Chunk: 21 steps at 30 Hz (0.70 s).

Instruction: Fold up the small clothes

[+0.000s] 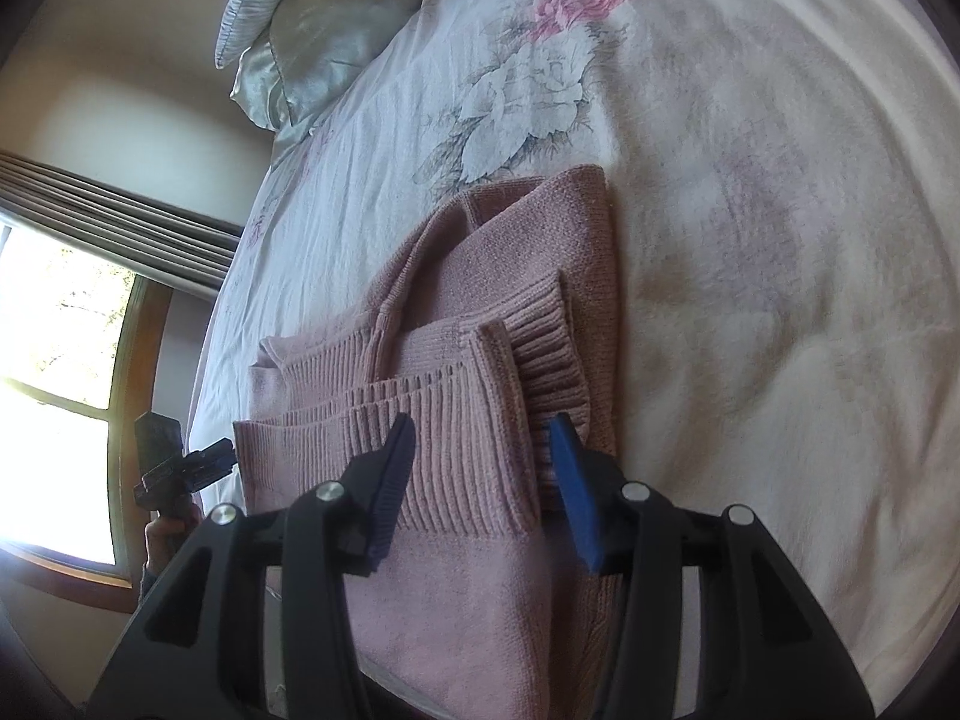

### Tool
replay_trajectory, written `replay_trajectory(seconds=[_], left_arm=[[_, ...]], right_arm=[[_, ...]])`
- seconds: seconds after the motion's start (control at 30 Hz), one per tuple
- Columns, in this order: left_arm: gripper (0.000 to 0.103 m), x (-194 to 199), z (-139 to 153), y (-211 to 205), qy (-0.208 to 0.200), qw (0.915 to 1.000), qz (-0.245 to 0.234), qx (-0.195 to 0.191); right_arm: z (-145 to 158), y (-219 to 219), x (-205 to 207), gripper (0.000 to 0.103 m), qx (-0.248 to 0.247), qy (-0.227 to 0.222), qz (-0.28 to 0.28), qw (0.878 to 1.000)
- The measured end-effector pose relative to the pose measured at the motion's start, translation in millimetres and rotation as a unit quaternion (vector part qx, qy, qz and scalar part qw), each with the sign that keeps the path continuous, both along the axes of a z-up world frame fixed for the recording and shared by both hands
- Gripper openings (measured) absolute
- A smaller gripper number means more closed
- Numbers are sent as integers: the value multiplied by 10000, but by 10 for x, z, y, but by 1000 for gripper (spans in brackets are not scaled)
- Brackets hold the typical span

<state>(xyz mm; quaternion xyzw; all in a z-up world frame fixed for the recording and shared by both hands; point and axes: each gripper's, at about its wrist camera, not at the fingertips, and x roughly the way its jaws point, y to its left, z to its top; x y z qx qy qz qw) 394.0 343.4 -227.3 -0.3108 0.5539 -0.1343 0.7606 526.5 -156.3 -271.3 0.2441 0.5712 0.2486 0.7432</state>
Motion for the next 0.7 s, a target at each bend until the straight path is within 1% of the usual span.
replay_trajectory(seconds=[0.07,0.17,0.2,0.3,0.33,0.37,0.4,0.43,0.47,0.5,0.57,0.67,0.7], left_arm=[[20,-3,35,-70,-21,9998,-164,55],[20,22,25,-148,36,9992,-353,179],[22,22,18,-139,56,9992,-359,184],[22,29,-22,-116,56,9994,-325,127],[20,25,-31,-117,45,9994,-328,82],[8,3,-29,-100,23,9994,-329,36],[7,-15,-24,-96,-16,9995,-321,44],[6,-34,2,-100,-76,9995,-309,77],[6,-59,22,-95,-134,9994,-303,42],[6,-84,52,-83,-195,9994,-268,-9],[5,-140,123,-58,-340,9991,-185,-180],[5,-251,304,11,-612,9970,-119,-466],[5,-278,374,25,-696,9963,-123,-495]], right_arm=[[-16,2,5,48,16,-24,29,10000],[-37,30,17,48,-24,-49,74,10000],[-45,47,20,48,-38,-49,98,9999],[-48,100,21,47,-141,-106,187,9997],[-47,123,19,46,-151,-119,240,9995],[-44,153,12,36,-201,-152,315,9992],[-34,205,-1,31,-295,-199,387,9986],[-28,235,-19,21,-414,-261,451,9978],[-16,258,-43,9,-547,-353,493,9967],[5,263,-69,9,-589,-432,485,9961],[89,229,-127,8,-490,-565,405,9964],[315,164,-246,8,-304,-833,303,9956],[397,149,-277,8,-250,-919,280,9951]])
